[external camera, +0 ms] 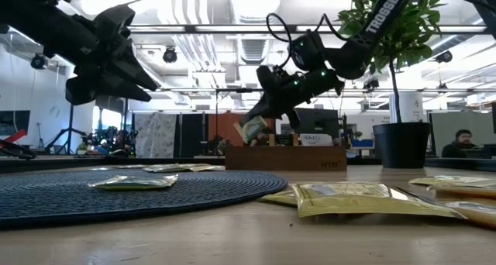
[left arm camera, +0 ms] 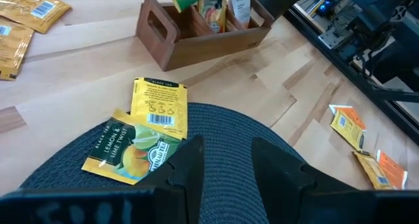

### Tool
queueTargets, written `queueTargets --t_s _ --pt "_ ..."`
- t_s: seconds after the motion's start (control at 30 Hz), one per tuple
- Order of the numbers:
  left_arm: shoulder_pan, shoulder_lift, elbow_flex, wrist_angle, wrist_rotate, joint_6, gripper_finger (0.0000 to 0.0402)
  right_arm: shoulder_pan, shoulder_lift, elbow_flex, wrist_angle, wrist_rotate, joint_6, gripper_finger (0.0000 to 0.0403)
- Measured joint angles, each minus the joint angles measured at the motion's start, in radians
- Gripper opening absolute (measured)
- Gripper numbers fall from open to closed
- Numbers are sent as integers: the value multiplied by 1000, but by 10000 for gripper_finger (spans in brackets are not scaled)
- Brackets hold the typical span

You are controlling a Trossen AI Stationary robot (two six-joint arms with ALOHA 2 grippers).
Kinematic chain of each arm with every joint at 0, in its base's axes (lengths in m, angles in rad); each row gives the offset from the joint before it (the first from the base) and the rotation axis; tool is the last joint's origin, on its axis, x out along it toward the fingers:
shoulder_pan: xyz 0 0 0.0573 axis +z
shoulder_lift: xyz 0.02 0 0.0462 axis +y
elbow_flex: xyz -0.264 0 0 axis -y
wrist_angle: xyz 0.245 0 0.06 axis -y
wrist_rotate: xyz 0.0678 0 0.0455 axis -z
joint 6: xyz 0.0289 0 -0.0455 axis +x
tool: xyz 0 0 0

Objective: Pick & Place Tea
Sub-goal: Put the yellow tea bag into the left section of the wooden organizer

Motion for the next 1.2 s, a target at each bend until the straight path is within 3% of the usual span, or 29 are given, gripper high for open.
queueTargets --t_s 0.4,0.6,0.73,0.9,1.07,1.2 --pt "18 0 0 0 -1 5 124 23 0 10 -1 20 75 8" --pt "18 0 0 0 -1 6 124 36 0 24 2 150 73 8" --pt "18 0 0 0 -1 10 124 35 21 24 5 147 54 8" --pt "18 0 0 0 -1 31 124 46 83 23 35 69 134 8" --pt "18 0 0 0 0 31 124 63 77 24 69 143 67 9" --pt "18 0 0 -1 0 43 124 60 77 38 36 143 56 9"
